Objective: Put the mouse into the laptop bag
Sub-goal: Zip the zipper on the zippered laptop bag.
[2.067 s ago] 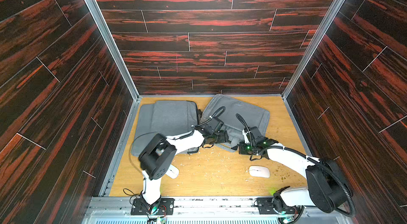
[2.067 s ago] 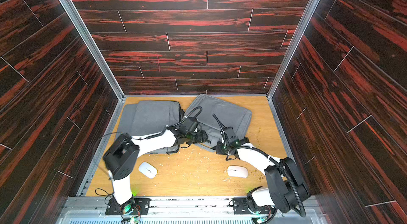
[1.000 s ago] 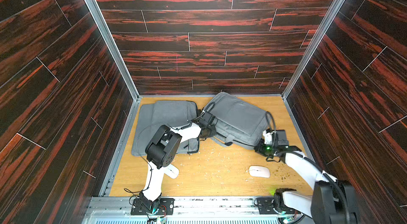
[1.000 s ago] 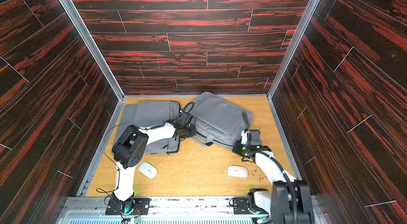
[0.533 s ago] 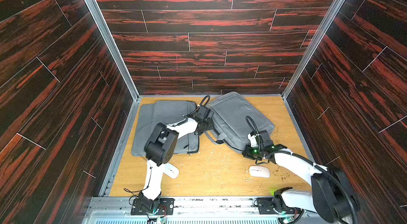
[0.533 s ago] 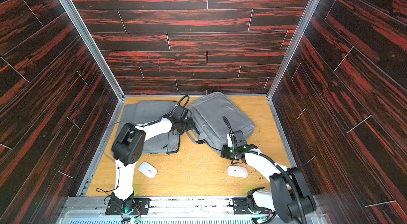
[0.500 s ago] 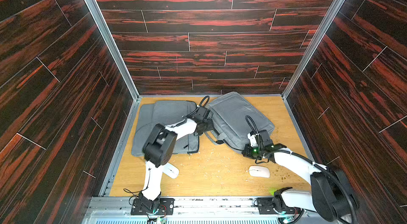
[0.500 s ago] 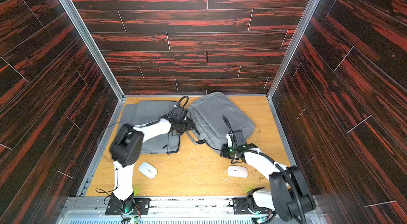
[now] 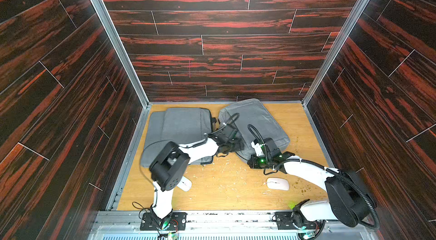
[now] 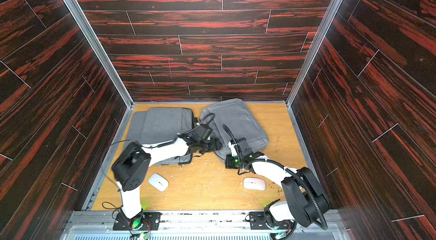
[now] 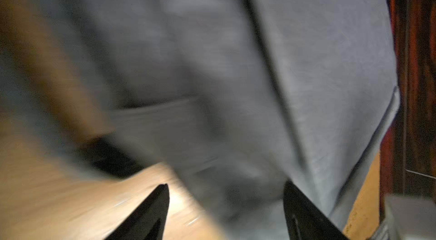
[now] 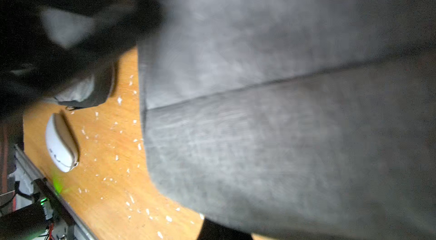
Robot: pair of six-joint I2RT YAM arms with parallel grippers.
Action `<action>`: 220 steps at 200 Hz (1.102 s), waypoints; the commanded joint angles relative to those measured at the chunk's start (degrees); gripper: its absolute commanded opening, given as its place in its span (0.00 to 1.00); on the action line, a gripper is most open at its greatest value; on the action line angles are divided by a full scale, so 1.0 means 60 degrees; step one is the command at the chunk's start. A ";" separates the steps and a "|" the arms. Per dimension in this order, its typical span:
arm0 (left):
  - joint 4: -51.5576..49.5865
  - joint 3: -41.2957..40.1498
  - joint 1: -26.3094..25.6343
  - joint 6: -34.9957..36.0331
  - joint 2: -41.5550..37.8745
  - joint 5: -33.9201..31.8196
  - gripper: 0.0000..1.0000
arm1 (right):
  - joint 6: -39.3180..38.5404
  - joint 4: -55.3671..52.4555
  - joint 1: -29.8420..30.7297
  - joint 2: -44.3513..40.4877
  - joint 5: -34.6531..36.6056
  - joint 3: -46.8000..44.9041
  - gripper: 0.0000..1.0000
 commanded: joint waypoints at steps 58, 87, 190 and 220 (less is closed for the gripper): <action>-0.0149 -0.0016 0.0159 0.0015 0.0221 -0.0172 0.00 | -0.0268 -0.0786 -0.0116 -0.0019 0.0945 0.0228 0.00; -0.0227 -0.0577 0.0465 0.0112 -0.0229 -0.0422 0.00 | 0.0060 -0.1040 -0.1966 -0.0779 0.0649 -0.0486 0.00; -0.0082 -0.1500 0.0920 0.0263 -0.0686 -0.0306 0.00 | -0.0435 -0.2012 -0.4009 -0.1951 0.0022 -0.0130 0.16; -0.0492 -0.1540 0.0915 0.0499 -0.1083 -0.0406 0.22 | -0.0845 -0.2826 -0.4018 -0.2538 0.1146 0.1071 0.32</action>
